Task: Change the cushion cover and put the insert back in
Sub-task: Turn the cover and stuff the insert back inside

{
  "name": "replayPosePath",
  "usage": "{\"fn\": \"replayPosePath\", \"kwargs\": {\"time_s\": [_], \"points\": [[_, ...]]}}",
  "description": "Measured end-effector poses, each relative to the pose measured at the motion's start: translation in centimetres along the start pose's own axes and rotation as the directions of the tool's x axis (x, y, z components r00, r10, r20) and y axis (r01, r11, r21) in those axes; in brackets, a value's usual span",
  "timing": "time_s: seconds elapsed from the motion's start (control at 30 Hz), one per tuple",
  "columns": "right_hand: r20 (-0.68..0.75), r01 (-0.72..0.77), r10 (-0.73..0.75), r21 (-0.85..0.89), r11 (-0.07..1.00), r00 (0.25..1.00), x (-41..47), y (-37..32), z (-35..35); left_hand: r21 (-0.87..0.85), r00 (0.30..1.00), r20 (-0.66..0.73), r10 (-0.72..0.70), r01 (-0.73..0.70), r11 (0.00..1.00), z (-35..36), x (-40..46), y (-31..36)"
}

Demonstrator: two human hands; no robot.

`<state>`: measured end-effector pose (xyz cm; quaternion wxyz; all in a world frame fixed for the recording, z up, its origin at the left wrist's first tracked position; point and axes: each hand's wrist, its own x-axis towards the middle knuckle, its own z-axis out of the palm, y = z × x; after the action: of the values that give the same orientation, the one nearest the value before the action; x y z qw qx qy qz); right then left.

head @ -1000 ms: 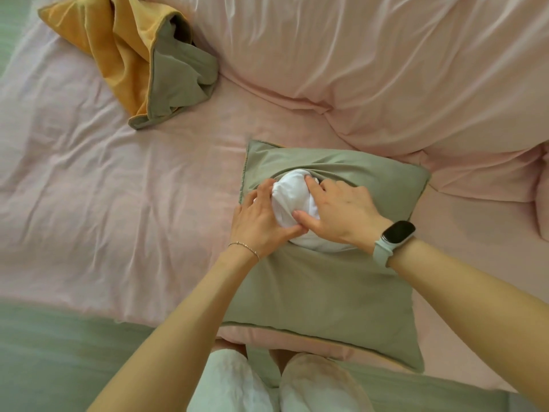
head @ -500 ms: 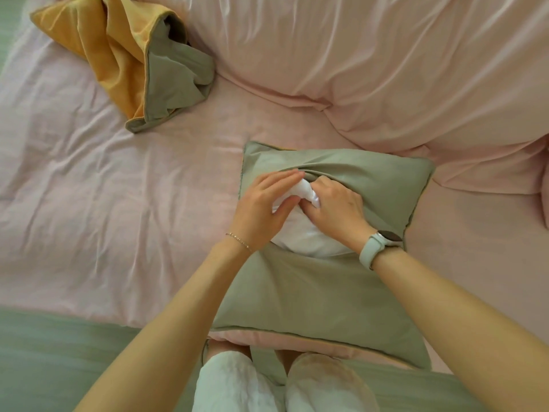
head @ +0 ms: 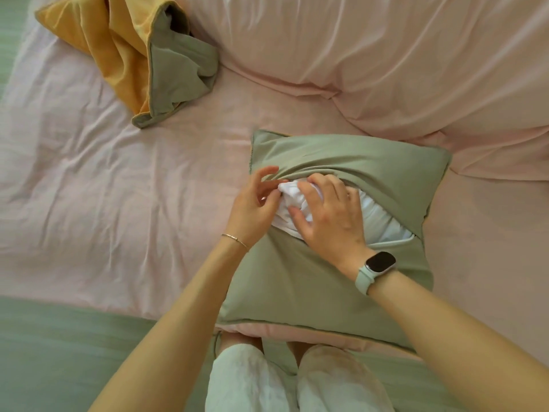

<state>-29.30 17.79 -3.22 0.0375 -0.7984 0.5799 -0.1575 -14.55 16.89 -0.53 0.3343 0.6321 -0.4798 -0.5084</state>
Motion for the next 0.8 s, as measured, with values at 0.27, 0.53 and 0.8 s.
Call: {"fn": "replayPosePath", "kwargs": {"time_s": [0.27,0.53,0.8], "points": [[0.036,-0.310,0.307,0.115,0.944,0.951,0.7,-0.1,-0.8,0.341,0.989,0.146,-0.010,-0.041,0.939,1.1,5.4,1.6],[0.098,-0.116,0.121,-0.055,0.992,0.988,-0.4,0.3,1.7,0.556,0.967,0.254,-0.019,-0.130,0.821,0.2,6.2,0.1],[-0.102,0.069,-0.050,0.196,0.978,0.994,-0.6,1.8,0.4,0.550,0.963,0.267,0.031,-0.179,0.816,1.1,6.9,0.5]]}}
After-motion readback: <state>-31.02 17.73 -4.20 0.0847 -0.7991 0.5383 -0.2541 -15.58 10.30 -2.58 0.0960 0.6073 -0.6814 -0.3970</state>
